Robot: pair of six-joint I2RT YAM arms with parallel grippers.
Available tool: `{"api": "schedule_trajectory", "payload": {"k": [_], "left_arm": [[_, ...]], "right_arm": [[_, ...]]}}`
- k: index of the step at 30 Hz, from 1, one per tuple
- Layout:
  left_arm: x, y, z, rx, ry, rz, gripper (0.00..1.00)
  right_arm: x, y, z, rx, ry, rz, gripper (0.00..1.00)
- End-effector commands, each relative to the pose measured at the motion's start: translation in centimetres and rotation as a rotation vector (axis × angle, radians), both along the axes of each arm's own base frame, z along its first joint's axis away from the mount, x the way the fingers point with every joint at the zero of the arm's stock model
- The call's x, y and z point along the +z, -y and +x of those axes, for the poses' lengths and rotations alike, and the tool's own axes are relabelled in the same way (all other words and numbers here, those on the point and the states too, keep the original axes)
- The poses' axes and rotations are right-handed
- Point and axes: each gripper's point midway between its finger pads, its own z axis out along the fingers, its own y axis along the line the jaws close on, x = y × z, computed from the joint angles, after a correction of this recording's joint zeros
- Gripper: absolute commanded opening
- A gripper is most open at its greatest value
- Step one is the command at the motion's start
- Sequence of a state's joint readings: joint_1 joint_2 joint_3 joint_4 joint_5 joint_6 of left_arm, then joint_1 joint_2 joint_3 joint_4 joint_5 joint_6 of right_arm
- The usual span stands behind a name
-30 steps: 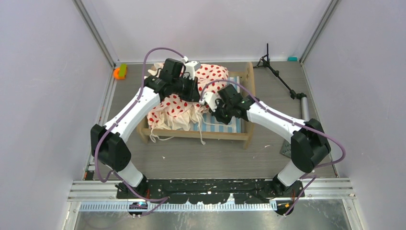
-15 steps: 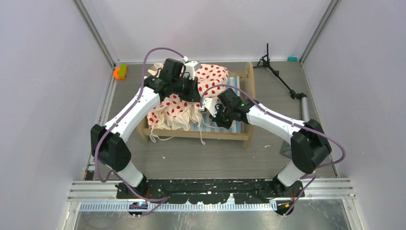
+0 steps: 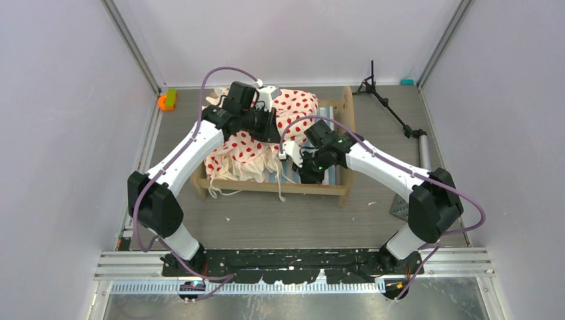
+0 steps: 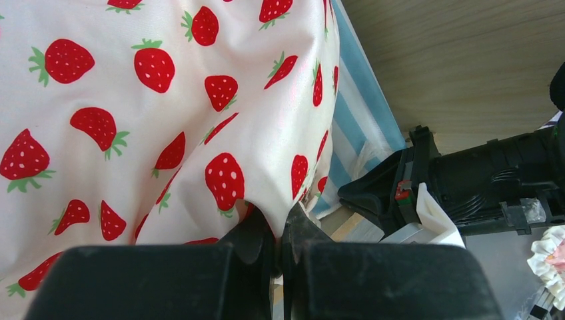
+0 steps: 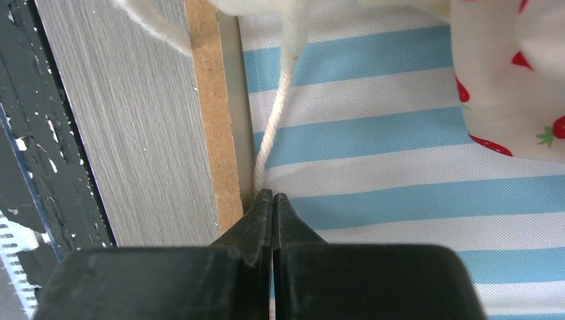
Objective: Set up the pet bed
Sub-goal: Cross the ropes on the bed frame.
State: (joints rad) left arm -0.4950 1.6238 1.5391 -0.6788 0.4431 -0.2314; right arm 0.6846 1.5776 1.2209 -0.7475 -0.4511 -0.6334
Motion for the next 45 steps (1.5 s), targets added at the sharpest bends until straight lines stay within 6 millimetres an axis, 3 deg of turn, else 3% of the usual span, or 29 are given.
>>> {"api": "schedule_trajectory", "payload": {"k": [1,7,10,11,13,14,15,18,24,32,41,45], "left_arm": [[0.3,0.0,0.4,0.001,0.011,-0.019,0.0],[0.3,0.1,0.5,0.001,0.012,-0.021,0.0],[0.2,0.1,0.6,0.002,0.009,-0.021,0.0],[0.2,0.1,0.6,0.002,0.01,-0.021,0.0],[0.2,0.1,0.5,0.002,0.009,-0.021,0.0],[0.2,0.1,0.5,0.003,0.009,-0.02,0.0],[0.2,0.0,0.5,0.004,0.011,-0.019,0.0],[0.1,0.0,0.5,0.007,0.01,-0.017,0.0],[0.1,0.2,0.6,0.005,0.005,-0.025,0.0],[-0.1,0.1,0.6,0.005,0.009,-0.019,0.0],[-0.2,0.0,0.7,0.005,0.008,-0.011,0.0],[-0.1,0.0,0.6,0.002,0.009,-0.013,0.0]], "right_arm": [[1.1,-0.3,0.3,-0.032,0.027,0.013,0.02],[5.1,0.3,3.8,-0.143,0.247,0.045,0.1],[6.5,0.5,3.8,-0.146,0.27,0.089,0.24],[6.7,0.5,3.5,-0.143,0.254,0.109,0.31],[6.6,0.5,2.3,-0.122,0.202,0.154,0.71],[6.7,0.4,1.3,-0.087,0.183,0.176,0.79],[6.9,0.2,0.5,-0.052,0.17,0.202,0.81],[6.4,0.0,-0.9,0.02,0.162,0.237,0.83],[4.0,-0.2,-0.4,0.148,0.246,0.225,0.85],[2.4,-1.5,2.7,0.203,0.429,0.248,0.85],[0.1,-2.3,2.3,0.227,0.307,0.229,0.85],[-0.9,-1.8,0.8,0.245,0.218,0.205,0.8]]}}
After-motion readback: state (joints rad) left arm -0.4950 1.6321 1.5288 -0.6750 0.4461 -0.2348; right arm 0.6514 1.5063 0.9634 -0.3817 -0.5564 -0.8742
